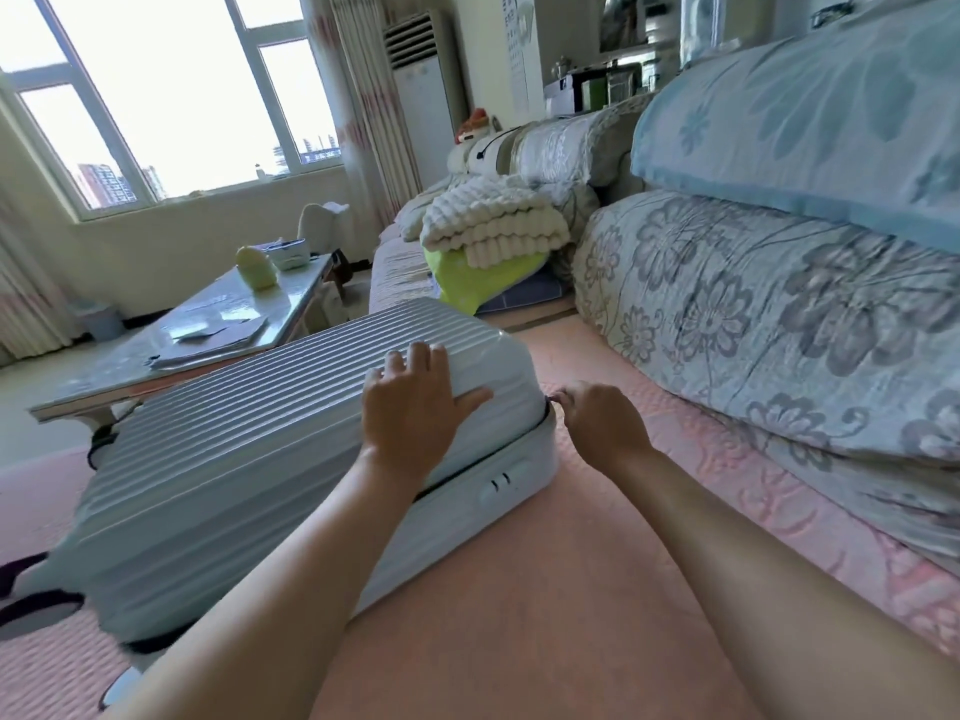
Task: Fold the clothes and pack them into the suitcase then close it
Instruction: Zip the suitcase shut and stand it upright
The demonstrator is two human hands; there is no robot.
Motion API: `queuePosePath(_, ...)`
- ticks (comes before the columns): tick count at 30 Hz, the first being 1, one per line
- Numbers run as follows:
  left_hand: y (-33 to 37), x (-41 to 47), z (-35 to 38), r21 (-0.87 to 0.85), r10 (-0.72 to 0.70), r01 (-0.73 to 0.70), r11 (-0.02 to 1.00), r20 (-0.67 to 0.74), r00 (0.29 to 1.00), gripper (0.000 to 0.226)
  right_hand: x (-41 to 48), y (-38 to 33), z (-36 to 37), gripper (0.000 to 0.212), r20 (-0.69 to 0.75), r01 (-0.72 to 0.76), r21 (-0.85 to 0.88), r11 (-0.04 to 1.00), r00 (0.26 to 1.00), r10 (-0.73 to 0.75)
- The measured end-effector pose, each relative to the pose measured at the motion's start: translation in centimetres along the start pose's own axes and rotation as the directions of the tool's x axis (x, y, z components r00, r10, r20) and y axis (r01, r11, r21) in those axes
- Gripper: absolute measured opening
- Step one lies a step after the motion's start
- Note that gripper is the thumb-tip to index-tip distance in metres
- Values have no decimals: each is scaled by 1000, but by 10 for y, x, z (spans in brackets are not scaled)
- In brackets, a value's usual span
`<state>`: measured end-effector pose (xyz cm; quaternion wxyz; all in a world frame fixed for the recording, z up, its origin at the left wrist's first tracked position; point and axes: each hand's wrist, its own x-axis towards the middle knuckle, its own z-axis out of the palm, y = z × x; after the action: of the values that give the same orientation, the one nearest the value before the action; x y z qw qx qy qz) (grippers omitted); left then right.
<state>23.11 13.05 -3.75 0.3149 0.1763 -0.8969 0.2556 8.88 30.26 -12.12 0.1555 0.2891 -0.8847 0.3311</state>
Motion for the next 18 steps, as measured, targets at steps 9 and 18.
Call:
queuePosePath(9,13,31,-5,63,-45,38,997,116,992,85,-10,-11,-34,32,368,-24,-9,1000,929,25)
queuePosePath(18,-3,29,-27,-325,57,38,945,278,959,64,-104,-170,9,33,580,532,60,845,670,-463)
